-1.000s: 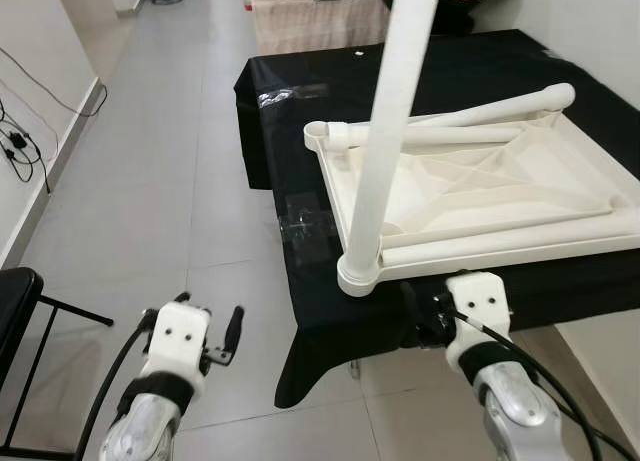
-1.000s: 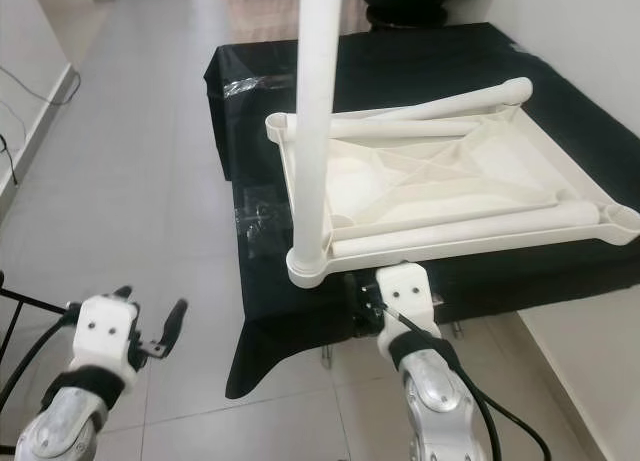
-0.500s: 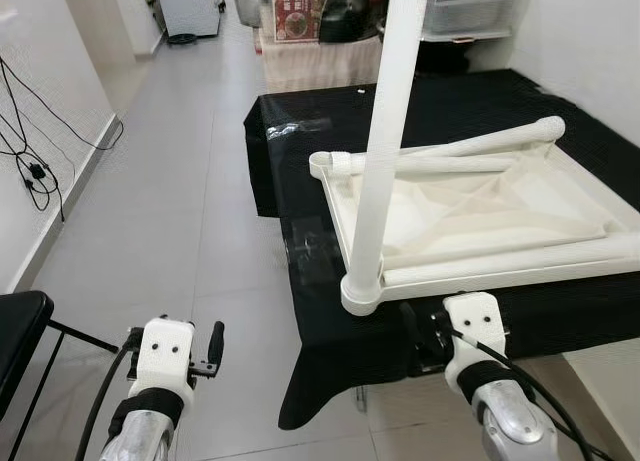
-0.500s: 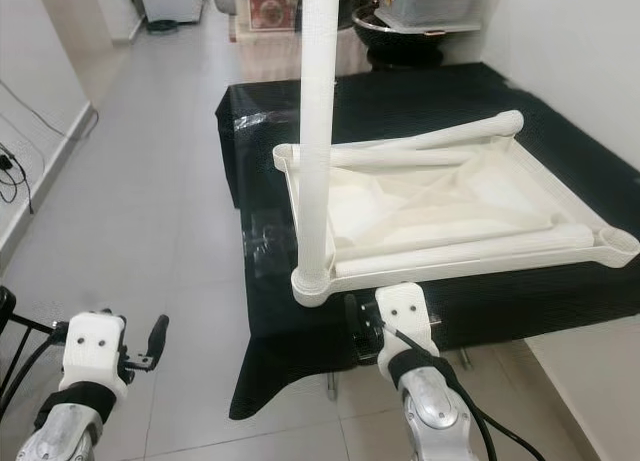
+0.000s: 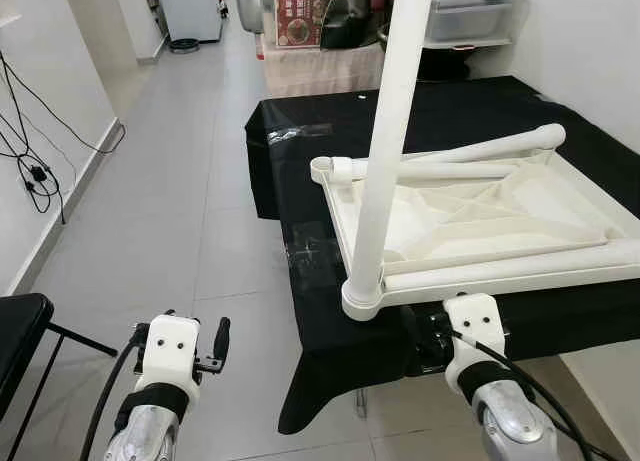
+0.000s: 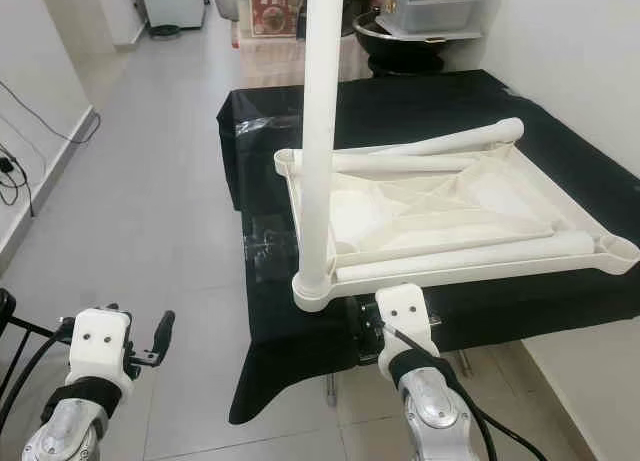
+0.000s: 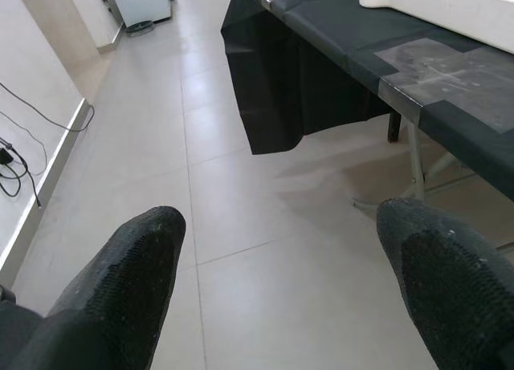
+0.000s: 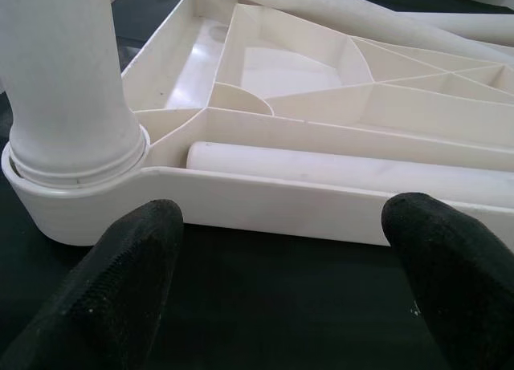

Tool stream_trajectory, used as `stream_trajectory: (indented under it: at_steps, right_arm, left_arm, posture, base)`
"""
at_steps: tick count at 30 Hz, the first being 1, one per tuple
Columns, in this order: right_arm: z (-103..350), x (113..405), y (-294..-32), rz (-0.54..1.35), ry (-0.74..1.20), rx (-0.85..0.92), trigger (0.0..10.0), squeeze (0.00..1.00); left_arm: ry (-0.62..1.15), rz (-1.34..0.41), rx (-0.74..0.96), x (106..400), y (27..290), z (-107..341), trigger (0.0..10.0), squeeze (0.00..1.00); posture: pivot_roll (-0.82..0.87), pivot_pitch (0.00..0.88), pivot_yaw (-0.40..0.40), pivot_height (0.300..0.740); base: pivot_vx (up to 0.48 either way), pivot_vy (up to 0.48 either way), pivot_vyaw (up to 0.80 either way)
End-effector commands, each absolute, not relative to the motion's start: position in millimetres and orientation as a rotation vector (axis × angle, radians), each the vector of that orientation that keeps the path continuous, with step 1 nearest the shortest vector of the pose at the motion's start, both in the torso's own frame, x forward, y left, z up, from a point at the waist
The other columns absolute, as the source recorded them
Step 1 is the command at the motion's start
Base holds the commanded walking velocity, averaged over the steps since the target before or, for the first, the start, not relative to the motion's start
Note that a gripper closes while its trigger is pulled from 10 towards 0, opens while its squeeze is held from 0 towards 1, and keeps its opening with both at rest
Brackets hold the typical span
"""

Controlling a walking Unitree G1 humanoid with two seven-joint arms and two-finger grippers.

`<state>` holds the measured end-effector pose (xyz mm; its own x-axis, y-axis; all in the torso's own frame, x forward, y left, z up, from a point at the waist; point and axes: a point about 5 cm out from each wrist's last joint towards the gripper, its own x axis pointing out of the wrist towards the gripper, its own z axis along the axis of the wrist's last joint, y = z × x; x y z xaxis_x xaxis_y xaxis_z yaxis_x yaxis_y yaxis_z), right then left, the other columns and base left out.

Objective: Building children table

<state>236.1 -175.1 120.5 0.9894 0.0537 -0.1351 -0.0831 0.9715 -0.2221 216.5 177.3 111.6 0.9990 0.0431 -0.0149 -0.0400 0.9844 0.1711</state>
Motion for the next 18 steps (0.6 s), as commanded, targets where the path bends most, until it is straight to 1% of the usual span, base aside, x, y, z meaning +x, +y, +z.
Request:
stream_trajectory:
  at_steps: [1, 13, 14, 15, 17, 18]
  right_arm:
    - [120.9, 239.1, -175.9, 0.070, 0.103, -0.212, 10.0, 0.00]
    - [126.8, 244.8, -175.0, 0.083, 0.066, -0.193, 10.0, 0.00]
    - [128.4, 250.5, -174.1, 0.089, 0.063, -0.212, 10.0, 0.00]
    - [128.4, 250.5, -174.1, 0.089, 0.063, -0.212, 10.0, 0.00]
    - [130.1, 257.3, -167.3, 0.134, 0.059, -0.296, 10.0, 0.00]
    - [130.1, 257.3, -167.3, 0.134, 0.059, -0.296, 10.0, 0.00]
  left_arm:
    - [0.017, 0.002, 0.181, 221.5, 172.2, 107.9, 10.0, 0.00]
    - [-0.005, -0.039, 0.189, 234.0, 168.3, 111.7, 10.0, 0.00]
    - [-0.008, -0.045, 0.187, 240.5, 168.6, 114.2, 10.0, 0.00]
    - [-0.008, -0.045, 0.187, 240.5, 168.6, 114.2, 10.0, 0.00]
    - [-0.015, -0.066, 0.209, 248.4, 165.9, 117.9, 10.0, 0.00]
    - [-0.015, -0.066, 0.209, 248.4, 165.9, 117.9, 10.0, 0.00]
  posture:
    - [-0.05, 0.043, -0.003, 0.740]
    - [-0.06, 0.022, 0.023, 0.740]
    - [-0.07, 0.015, 0.031, 0.740]
    - [-0.07, 0.015, 0.031, 0.740]
    - [-0.07, 0.009, 0.035, 0.740]
    - [-0.07, 0.009, 0.035, 0.740]
  base:
    - [0.000, 0.000, 0.00]
    - [0.000, 0.000, 0.00]
    - [0.000, 0.000, 0.00]
    - [0.000, 0.000, 0.00]
    - [0.000, 0.000, 0.00]
    - [0.000, 0.000, 0.00]
